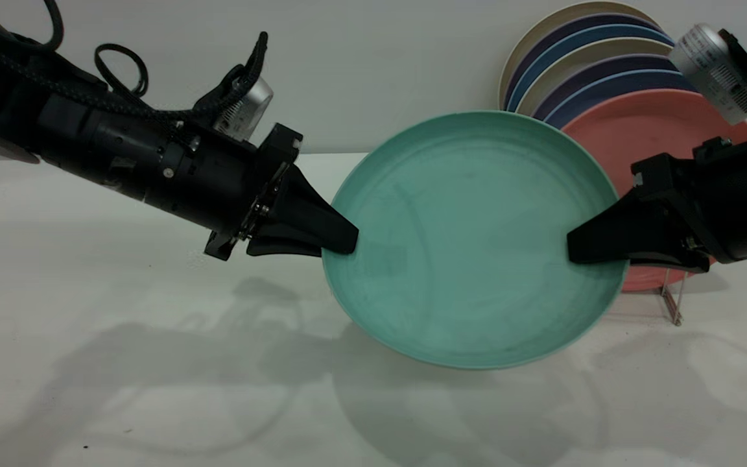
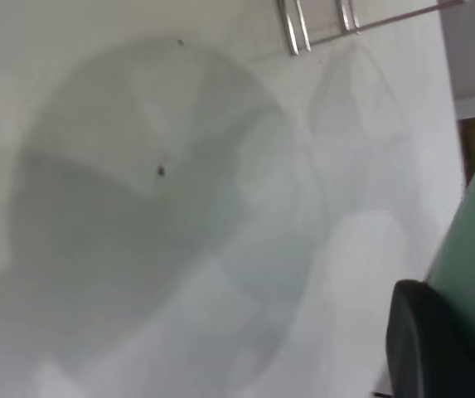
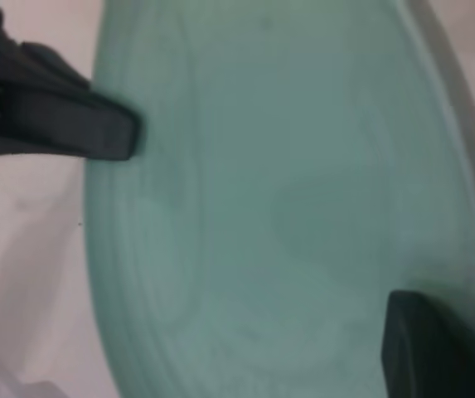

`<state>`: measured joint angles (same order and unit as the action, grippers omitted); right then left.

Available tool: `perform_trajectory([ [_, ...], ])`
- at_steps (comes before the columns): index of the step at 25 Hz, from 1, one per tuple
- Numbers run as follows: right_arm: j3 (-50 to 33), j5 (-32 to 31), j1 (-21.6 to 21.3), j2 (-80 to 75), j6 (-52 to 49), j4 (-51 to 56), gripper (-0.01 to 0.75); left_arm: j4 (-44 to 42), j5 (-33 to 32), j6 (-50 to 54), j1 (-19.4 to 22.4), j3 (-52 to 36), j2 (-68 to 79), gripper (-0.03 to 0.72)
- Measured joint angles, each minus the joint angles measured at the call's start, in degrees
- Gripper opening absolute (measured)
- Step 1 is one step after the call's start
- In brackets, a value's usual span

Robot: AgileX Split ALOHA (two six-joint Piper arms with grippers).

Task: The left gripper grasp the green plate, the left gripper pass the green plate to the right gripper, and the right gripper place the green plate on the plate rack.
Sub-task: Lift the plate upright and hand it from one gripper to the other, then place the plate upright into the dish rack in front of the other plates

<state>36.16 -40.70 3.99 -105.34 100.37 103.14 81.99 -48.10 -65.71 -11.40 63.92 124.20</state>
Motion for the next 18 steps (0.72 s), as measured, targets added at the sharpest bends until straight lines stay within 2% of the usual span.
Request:
perform_trajectory([
  [2, 0.0, 0.0, 0.0, 0.0, 0.1, 0.0, 0.047, -0.4, -3.7, 0.7, 1.1, 0.0, 0.0, 0.093],
  [4, 0.0, -0.8, 0.0, 0.0, 0.6, 0.0, 0.044, -0.5, -9.4, 0.8, 2.9, 0.0, 0.0, 0.172],
  [7, 0.0, -2.9, 0.0, 0.0, 2.4, -0.1, 0.039, -0.5, -16.4, 0.8, 6.2, 0.0, -0.1, 0.35],
  [10, 0.0, -3.9, 0.0, 0.0, 4.1, -0.8, 0.038, -2.3, -17.3, 1.2, 9.8, 0.0, -0.7, 0.548],
  [12, 0.0, -4.2, 0.0, 0.4, 4.7, -1.0, 0.038, -5.5, -17.3, 2.3, 12.0, 0.0, -0.7, 0.651],
  [15, 0.0, -4.4, -1.3, 1.4, 6.0, -1.7, 0.038, -12.1, -17.4, 3.1, 15.0, 0.0, -0.7, 0.704],
  [18, 0.4, -3.0, -4.3, 3.8, 8.9, -4.4, 0.038, -20.4, -17.6, 5.2, 17.6, 1.2, -0.7, 0.688],
])
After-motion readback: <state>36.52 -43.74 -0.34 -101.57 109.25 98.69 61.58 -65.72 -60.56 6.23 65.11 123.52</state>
